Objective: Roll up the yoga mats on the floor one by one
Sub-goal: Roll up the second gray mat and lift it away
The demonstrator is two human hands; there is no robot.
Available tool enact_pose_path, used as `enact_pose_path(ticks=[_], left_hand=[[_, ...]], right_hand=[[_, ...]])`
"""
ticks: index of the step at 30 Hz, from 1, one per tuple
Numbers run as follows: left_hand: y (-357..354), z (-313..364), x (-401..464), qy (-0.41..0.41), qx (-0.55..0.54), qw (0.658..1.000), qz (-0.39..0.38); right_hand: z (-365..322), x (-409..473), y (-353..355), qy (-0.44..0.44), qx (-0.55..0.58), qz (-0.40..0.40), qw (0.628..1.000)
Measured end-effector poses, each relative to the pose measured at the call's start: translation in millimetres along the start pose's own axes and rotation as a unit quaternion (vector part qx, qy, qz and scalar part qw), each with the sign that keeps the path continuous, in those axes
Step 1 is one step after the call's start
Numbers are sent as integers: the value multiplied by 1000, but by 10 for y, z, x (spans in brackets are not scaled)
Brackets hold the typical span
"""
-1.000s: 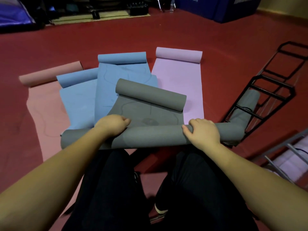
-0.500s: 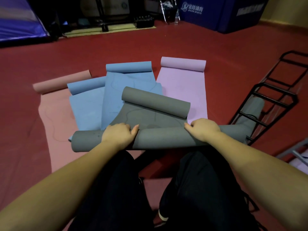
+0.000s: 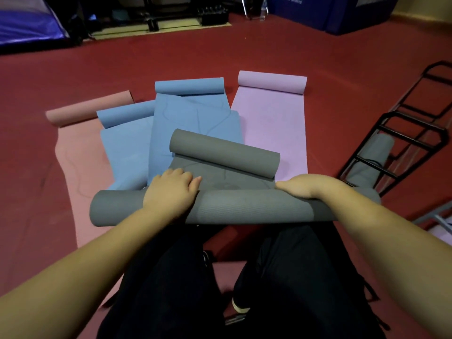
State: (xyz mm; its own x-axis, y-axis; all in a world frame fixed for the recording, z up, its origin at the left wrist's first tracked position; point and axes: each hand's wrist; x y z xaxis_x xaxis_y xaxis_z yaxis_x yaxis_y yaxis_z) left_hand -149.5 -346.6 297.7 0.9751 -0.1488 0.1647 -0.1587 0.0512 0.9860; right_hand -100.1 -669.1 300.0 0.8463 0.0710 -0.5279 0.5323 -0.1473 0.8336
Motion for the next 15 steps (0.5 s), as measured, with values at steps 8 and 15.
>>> enact_pose_path(ticks=[8, 15], left_hand=[[-222, 116, -252, 3, 33, 997, 65], [-109, 40, 215, 32, 13, 994, -104]], right_hand=[[-12, 187, -3, -3, -12, 27, 1000], [-82, 143, -49, 51, -22, 246, 968]])
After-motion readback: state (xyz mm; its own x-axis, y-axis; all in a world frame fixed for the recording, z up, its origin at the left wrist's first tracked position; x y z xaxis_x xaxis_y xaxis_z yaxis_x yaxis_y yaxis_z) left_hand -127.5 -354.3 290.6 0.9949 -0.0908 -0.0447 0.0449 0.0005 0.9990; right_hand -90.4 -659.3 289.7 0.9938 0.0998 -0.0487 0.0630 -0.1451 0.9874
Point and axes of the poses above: each hand's wrist, its own x-axis towards the middle knuckle, its own y-axis out of the back of the hand, z = x × y, and after that the axes turned 5 degrees about z, right-handed
